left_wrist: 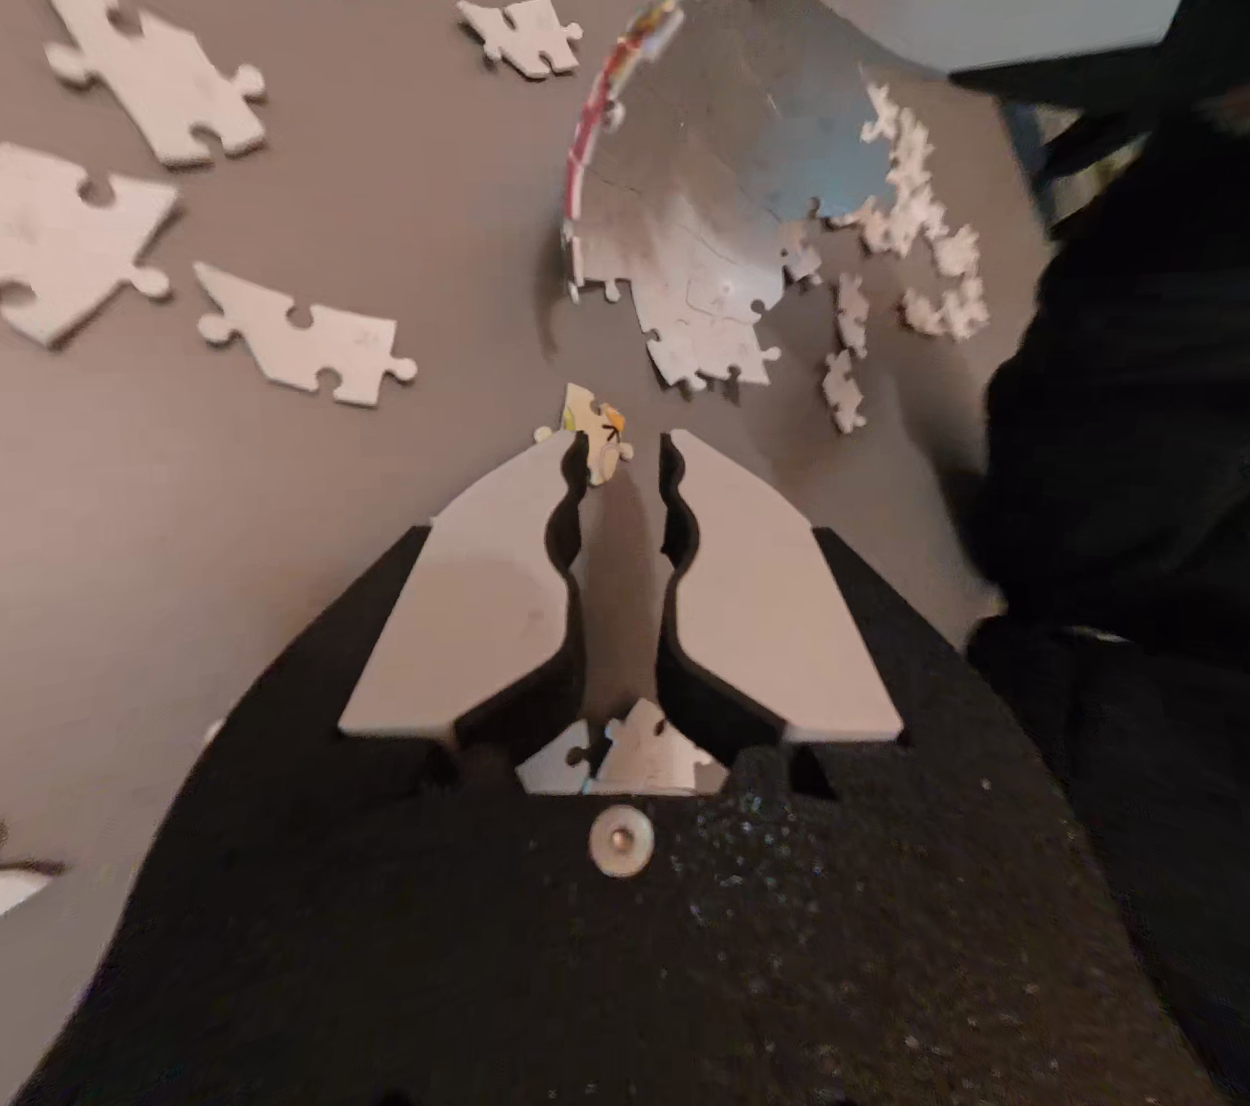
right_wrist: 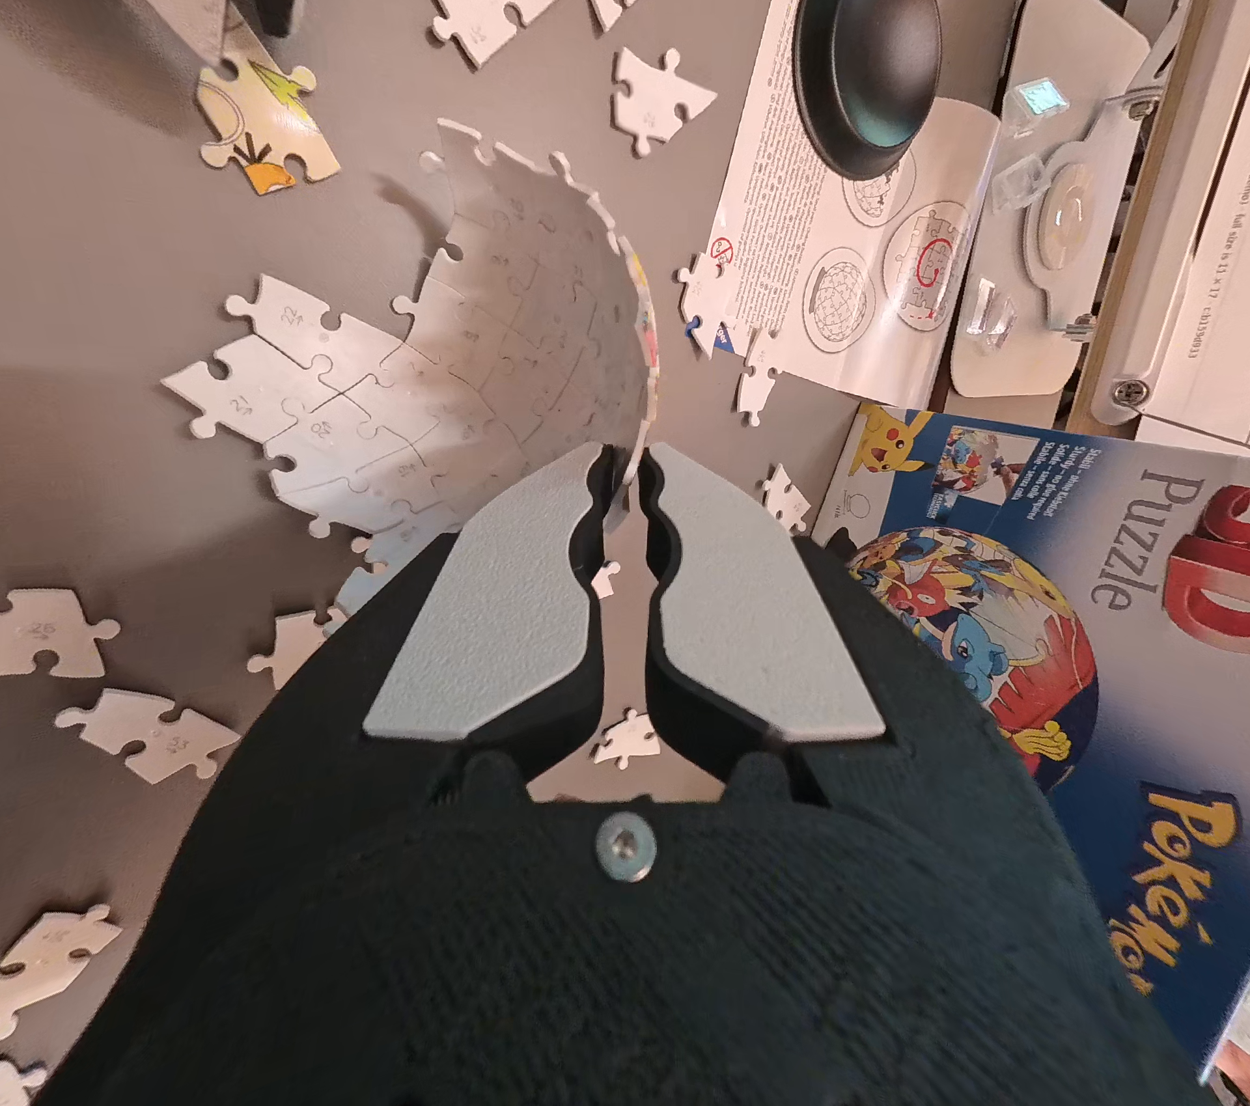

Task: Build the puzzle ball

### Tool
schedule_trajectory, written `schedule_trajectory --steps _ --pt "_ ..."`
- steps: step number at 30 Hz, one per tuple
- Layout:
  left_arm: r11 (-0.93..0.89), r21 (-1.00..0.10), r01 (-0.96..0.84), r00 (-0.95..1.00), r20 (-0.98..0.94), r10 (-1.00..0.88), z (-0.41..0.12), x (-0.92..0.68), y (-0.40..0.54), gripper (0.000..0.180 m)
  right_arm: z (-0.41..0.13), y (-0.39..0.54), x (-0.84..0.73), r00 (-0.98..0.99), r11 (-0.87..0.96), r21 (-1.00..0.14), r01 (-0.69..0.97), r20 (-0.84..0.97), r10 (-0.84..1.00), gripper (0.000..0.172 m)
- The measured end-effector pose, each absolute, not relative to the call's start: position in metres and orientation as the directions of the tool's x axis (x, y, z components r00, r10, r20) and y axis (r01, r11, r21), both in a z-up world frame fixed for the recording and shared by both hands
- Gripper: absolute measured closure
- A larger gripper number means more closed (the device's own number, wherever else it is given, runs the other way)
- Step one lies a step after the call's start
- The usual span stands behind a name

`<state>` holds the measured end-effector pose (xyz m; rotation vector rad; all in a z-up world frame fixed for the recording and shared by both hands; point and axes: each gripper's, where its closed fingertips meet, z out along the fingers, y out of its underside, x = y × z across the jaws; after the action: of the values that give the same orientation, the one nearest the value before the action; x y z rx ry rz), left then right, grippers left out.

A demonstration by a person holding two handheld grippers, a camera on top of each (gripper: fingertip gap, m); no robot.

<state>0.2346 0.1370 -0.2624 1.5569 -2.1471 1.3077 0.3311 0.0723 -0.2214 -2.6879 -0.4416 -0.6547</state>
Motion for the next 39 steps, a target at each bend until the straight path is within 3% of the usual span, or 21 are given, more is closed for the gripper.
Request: schedule_trajectory --steps 3,5,7,9,12,19,22,24,26,28,30,32,35,39 --pt "0.244 -0.61 -0.754 -0.554 0.391 -0.735 -0.271 0.236 0.141 0.151 -0.221 0.072 0.331 0.846 -0.893 -0.252 0.373 0.487 0.216 0.165" --pt "0.367 -0.585 -0.724 -0.604 0.279 -0.746 -0.282 0.233 0.144 0.135 -0.221 0.072 0.331 0.847 -0.894 -0.25 0.371 0.486 0.215 0.165" --pt "0.452 -0.584 -0.674 -0.656 0.192 -0.73 -0.286 0.233 0.144 0.135 -0.221 0.072 0.331 0.846 -0.894 -0.25 0.372 0.487 0.216 0.165" --pt "0.543 -0.564 -0.622 -0.697 0.082 -0.712 -0.289 0.235 0.148 0.147 -0.221 0.072 0.331 0.847 -0.895 -0.25 0.37 0.486 0.215 0.165" --pt "0.632 -0.535 -0.561 -0.744 -0.01 -0.669 -0.291 0.231 0.15 0.18 -0.222 0.072 0.331 0.846 -0.895 -0.248 0.371 0.488 0.215 0.164" --pt "0.678 -0.552 -0.486 -0.752 -0.132 -0.646 -0.288 0.234 0.153 0.18 -0.222 0.072 0.332 0.845 -0.897 -0.244 0.369 0.49 0.214 0.164" --pt "0.726 -0.598 -0.34 -0.754 -0.288 -0.59 -0.271 0.241 0.149 0.18 -0.222 0.071 0.332 0.847 -0.898 -0.246 0.365 0.487 0.211 0.164" --pt "0.687 -0.65 -0.325 -0.756 -0.258 -0.601 -0.263 0.238 0.14 0.18 -0.223 0.07 0.333 0.849 -0.9 -0.245 0.362 0.485 0.209 0.164" --pt "0.565 -0.697 -0.441 -0.708 -0.117 -0.697 -0.263 0.24 0.139 0.18 -0.223 0.069 0.333 0.851 -0.901 -0.246 0.358 0.483 0.206 0.164" --pt "0.556 -0.698 -0.452 -0.646 -0.174 -0.743 -0.263 0.252 0.153 0.18 -0.223 0.069 0.333 0.852 -0.902 -0.245 0.356 0.482 0.206 0.164" --pt "0.63 -0.644 -0.433 -0.668 -0.24 -0.704 -0.27 0.25 0.156 0.151 -0.224 0.069 0.333 0.852 -0.902 -0.244 0.355 0.482 0.205 0.164" --pt "0.668 -0.58 -0.467 -0.686 -0.239 -0.687 -0.281 0.244 0.152 0.147 -0.224 0.069 0.333 0.852 -0.902 -0.245 0.355 0.482 0.204 0.164" --pt "0.614 -0.58 -0.535 -0.645 -0.189 -0.74 -0.285 0.246 0.143 0.14 -0.224 0.069 0.333 0.853 -0.902 -0.247 0.354 0.48 0.203 0.164" --pt "0.506 -0.569 -0.648 -0.591 -0.043 -0.806 -0.289 0.244 0.136 0.152 -0.224 0.068 0.333 0.855 -0.903 -0.249 0.351 0.477 0.201 0.164"
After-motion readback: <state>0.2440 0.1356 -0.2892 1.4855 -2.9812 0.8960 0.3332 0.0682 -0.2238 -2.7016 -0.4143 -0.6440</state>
